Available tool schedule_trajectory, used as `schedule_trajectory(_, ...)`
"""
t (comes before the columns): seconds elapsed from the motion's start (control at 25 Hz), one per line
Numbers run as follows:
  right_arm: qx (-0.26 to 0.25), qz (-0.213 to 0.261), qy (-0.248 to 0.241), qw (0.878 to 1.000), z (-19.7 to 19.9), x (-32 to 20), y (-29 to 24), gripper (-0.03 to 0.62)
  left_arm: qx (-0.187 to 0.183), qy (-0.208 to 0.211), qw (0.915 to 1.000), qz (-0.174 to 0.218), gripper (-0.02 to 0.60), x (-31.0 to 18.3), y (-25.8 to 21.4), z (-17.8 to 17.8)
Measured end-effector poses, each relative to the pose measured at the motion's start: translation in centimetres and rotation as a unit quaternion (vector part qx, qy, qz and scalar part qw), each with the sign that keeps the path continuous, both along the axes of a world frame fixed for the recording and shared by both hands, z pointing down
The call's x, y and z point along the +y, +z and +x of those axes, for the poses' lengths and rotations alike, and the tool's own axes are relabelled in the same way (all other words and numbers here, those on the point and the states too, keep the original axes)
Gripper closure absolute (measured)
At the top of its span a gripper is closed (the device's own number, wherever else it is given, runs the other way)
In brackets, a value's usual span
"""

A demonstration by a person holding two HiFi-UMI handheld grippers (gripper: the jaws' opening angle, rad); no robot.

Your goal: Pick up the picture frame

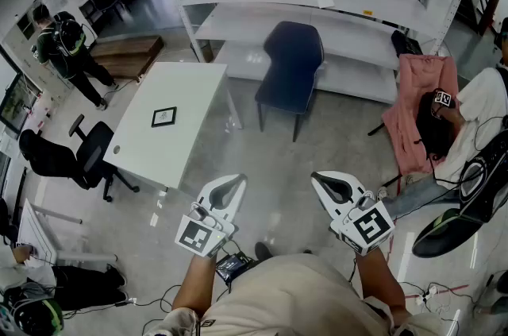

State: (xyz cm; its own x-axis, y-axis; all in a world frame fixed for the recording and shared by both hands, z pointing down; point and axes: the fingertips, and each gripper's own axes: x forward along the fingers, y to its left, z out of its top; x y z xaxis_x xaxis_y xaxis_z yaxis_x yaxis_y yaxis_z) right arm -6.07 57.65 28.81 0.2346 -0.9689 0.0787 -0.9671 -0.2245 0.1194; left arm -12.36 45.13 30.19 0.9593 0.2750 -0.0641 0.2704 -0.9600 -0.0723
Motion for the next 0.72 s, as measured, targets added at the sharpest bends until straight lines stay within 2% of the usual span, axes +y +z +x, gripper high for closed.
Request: schedule_trajectory(0.72,-0.01,0.004,-0.006,1.0,0.3,-3.3,-0.1,0.568,-0.004,0.002,1.0,-0.007,0.563,-3.1,0.2,0.6)
